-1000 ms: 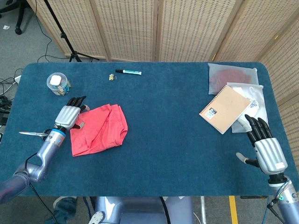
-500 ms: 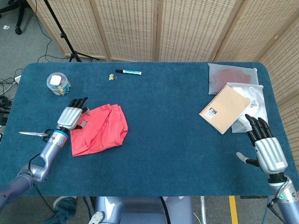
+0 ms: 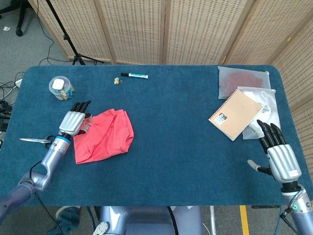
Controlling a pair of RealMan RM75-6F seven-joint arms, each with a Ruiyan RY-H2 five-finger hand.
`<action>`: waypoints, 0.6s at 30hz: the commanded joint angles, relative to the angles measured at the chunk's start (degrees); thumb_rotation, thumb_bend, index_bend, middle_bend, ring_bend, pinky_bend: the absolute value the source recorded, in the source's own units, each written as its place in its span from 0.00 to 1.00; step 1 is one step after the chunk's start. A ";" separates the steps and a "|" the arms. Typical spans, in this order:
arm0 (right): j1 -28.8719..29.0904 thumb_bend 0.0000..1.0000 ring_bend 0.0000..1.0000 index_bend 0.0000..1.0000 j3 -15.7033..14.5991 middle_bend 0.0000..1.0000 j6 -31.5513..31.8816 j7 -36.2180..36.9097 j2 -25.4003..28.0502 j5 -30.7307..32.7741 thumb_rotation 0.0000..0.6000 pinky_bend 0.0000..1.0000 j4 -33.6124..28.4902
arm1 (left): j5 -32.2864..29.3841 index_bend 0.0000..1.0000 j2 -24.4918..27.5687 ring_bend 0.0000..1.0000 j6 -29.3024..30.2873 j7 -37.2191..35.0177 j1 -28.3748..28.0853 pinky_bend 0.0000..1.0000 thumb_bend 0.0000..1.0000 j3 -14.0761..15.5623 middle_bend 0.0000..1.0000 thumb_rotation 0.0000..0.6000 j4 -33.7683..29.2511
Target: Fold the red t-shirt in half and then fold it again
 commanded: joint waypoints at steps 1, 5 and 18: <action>-0.01 0.00 0.00 0.00 0.00 0.00 0.03 -0.01 0.04 -0.01 1.00 0.00 -0.03 | 0.69 0.68 0.58 0.00 1.29 0.22 0.12 0.00 0.52 -0.06 0.00 1.00 -0.61; -0.05 0.00 0.00 0.00 0.04 0.00 0.11 0.06 0.13 0.00 1.00 0.00 -0.11 | 2.17 0.69 1.76 0.00 4.07 1.15 0.15 0.00 0.52 -0.01 0.00 1.00 -2.14; -0.23 0.00 0.00 0.00 -0.12 0.00 0.45 -0.14 0.34 -0.43 1.00 0.00 -0.65 | 10.52 0.70 5.00 0.00 12.84 10.33 -0.84 0.00 0.52 2.96 0.00 1.00 -8.84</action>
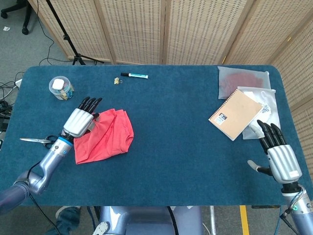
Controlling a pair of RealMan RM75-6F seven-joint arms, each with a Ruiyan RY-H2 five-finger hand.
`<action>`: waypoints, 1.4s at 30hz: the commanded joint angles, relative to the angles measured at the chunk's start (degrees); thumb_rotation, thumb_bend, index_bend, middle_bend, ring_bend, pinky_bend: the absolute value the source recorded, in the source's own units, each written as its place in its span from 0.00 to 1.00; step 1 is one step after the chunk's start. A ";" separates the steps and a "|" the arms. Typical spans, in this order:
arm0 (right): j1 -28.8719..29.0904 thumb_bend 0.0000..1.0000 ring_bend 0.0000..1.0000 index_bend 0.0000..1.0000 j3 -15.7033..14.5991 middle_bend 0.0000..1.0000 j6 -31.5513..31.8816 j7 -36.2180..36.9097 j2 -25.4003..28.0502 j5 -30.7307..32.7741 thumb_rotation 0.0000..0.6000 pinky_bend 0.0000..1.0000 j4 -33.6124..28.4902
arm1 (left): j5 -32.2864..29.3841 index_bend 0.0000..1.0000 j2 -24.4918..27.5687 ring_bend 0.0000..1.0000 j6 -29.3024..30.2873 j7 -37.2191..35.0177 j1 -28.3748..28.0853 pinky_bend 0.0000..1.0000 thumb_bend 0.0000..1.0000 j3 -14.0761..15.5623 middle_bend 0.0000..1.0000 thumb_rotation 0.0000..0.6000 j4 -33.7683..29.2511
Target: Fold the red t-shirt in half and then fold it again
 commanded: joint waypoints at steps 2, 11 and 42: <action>-0.06 0.00 0.00 0.00 -0.03 0.00 0.15 -0.04 0.07 -0.14 1.00 0.00 -0.10 | 2.27 0.70 0.37 0.00 1.13 3.50 -0.86 0.00 0.51 1.05 0.00 1.00 -1.36; -0.21 0.00 0.00 0.00 0.02 0.00 0.47 0.15 0.29 -0.22 1.00 0.00 -0.32 | 6.41 0.70 0.17 0.00 2.86 8.43 -2.29 0.00 0.51 2.88 0.00 1.00 -2.48; -0.22 0.00 0.00 0.00 -0.19 0.00 0.26 0.27 0.50 -0.48 1.00 0.00 -0.41 | 8.04 0.00 -5.45 0.00 9.74 9.03 -2.86 0.00 0.14 0.68 0.00 1.00 -1.92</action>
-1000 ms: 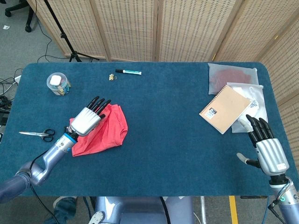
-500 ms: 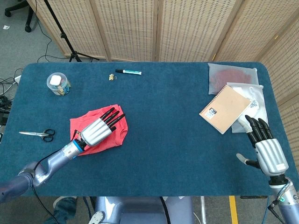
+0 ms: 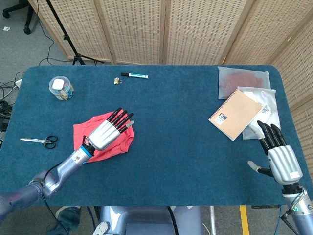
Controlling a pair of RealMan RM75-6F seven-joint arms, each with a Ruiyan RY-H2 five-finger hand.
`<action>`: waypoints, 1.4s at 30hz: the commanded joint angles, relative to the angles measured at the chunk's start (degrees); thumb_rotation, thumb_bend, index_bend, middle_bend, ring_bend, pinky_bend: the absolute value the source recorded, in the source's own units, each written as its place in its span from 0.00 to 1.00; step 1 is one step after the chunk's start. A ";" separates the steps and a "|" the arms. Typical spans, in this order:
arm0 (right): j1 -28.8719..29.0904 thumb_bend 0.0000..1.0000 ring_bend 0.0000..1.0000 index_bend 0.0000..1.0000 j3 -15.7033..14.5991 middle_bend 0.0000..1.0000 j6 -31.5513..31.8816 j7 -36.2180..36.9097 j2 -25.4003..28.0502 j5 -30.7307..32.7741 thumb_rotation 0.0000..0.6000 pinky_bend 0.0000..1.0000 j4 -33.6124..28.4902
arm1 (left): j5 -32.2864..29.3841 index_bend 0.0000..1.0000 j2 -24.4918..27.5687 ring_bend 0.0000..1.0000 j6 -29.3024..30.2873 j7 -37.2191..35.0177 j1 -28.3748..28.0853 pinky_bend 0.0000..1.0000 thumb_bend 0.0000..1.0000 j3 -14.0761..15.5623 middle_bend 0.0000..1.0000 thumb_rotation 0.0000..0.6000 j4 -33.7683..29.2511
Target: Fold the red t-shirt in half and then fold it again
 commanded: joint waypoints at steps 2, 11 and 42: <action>0.02 0.00 0.00 0.00 -0.05 0.00 -0.07 0.04 0.02 -0.06 1.00 0.00 0.00 | -3.16 0.00 -0.42 0.00 2.42 -4.76 0.94 0.00 0.13 -3.11 0.00 1.00 -1.03; 0.05 0.00 0.00 0.00 -0.23 0.00 -0.25 -0.28 -0.02 -0.25 1.00 0.00 -0.21 | -8.06 0.00 3.78 0.00 -2.36 -9.13 3.33 0.00 0.12 -3.14 0.00 1.00 -1.49; 0.33 0.00 0.00 0.00 0.15 0.00 -1.21 -0.03 -0.19 1.07 1.00 0.00 0.47 | -10.40 0.00 -9.63 0.00 -12.29 -5.26 -4.01 0.00 0.13 -4.46 0.00 1.00 11.09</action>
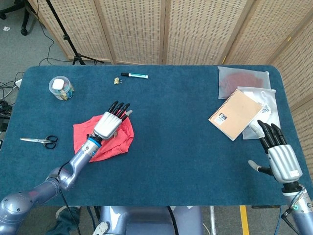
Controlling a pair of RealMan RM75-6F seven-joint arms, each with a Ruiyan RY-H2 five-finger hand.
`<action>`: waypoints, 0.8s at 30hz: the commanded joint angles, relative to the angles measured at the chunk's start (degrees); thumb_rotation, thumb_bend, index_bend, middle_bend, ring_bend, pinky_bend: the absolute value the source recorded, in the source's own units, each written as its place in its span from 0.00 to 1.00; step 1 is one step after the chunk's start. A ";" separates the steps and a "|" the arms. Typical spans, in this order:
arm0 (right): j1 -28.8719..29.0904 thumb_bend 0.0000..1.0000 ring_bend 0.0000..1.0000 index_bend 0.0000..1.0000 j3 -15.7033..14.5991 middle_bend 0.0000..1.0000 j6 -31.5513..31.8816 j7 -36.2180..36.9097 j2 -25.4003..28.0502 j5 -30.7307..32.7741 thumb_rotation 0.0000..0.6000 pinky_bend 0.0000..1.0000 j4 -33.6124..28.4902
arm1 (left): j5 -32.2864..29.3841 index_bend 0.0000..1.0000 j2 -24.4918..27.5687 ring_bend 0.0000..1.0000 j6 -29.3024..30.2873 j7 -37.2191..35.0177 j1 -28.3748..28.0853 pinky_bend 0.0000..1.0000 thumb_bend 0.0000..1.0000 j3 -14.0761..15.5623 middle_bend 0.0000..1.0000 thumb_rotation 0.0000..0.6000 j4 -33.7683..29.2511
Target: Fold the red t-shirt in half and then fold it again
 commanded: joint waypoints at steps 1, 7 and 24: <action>-0.02 0.00 0.00 0.00 -0.02 0.00 0.00 -0.07 -0.01 0.00 1.00 0.00 -0.03 | 0.35 0.00 -0.55 0.00 0.19 0.06 -0.44 0.00 0.13 0.14 0.00 1.00 0.33; 0.00 0.00 0.00 0.00 -0.04 0.00 -0.09 -0.08 0.00 0.03 1.00 0.00 -0.04 | 1.10 0.00 -1.31 0.00 0.74 -0.01 -1.09 0.00 0.13 0.54 0.00 1.00 0.79; -0.02 0.00 0.00 0.00 -0.10 0.00 -0.13 0.24 0.21 -0.01 1.00 0.00 -0.14 | 3.18 0.00 -2.81 0.00 3.11 -2.28 -1.47 0.00 0.10 2.12 0.00 1.00 2.08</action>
